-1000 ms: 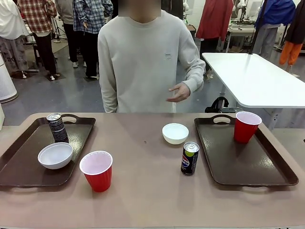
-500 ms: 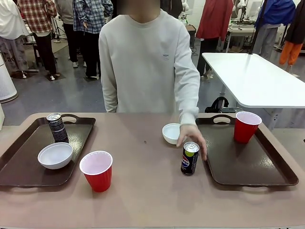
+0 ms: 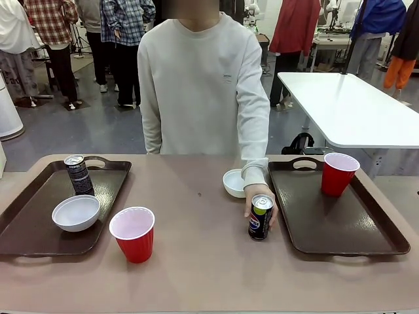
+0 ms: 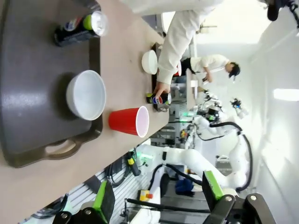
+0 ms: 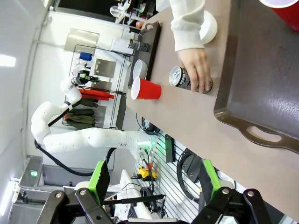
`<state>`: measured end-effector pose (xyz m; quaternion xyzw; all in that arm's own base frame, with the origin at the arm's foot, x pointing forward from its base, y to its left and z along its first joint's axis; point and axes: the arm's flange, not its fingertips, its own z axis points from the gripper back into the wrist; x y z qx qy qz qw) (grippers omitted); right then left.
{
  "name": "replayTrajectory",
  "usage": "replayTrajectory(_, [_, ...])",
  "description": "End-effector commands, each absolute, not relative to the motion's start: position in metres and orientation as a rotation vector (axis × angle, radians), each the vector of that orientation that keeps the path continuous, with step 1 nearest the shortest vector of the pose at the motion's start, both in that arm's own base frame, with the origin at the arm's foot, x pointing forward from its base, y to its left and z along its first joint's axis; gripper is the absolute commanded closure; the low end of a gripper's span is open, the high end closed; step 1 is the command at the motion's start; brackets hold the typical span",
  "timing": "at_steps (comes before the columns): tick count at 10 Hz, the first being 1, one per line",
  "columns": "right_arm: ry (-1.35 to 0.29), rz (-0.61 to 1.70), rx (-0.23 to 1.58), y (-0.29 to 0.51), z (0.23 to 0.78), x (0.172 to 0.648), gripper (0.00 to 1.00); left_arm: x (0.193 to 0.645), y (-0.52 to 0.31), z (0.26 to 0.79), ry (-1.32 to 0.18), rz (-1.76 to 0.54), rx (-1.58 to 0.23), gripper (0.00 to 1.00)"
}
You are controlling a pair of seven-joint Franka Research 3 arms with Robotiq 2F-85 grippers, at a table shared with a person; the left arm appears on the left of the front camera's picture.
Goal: Prepare tableware on both trays.
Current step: Pick up a Picnic Bowl from the table and place it on a Handle tray.
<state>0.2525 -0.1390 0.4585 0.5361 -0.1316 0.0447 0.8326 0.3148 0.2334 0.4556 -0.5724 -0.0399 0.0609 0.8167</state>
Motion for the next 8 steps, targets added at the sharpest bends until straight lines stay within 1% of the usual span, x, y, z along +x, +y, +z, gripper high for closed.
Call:
replayTrajectory(1, [-0.278, 0.11, 1.147, -0.139, 0.458, 0.252, 0.0, 0.324, 0.254, 0.457, -0.081, 0.083, -1.244, 0.0])
replayTrajectory(2, [-0.279, 0.095, 1.136, -0.139, 0.458, 0.252, 0.0, 0.315, 0.233, 0.456, -0.085, 0.13, -1.22, 0.0])
replayTrajectory(3, [-0.27, 0.147, 1.037, -0.117, 0.474, 0.249, 0.0, 0.315, 0.233, 0.456, -0.085, 0.13, -1.22, 0.0])
replayTrajectory(4, [-0.247, 0.158, 0.889, -0.088, 0.491, 0.252, 0.0, 0.315, 0.233, 0.456, -0.085, 0.13, -1.22, 0.0])
replayTrajectory(5, [-0.233, 0.167, 0.806, -0.064, 0.502, 0.256, 0.0, 0.315, 0.233, 0.456, -0.085, 0.13, -1.22, 0.0])
replayTrajectory(8, [-0.139, 0.208, 0.608, 0.0, 0.507, 0.275, 0.0, 0.315, 0.233, 0.456, -0.085, 0.13, -1.22, 0.0])
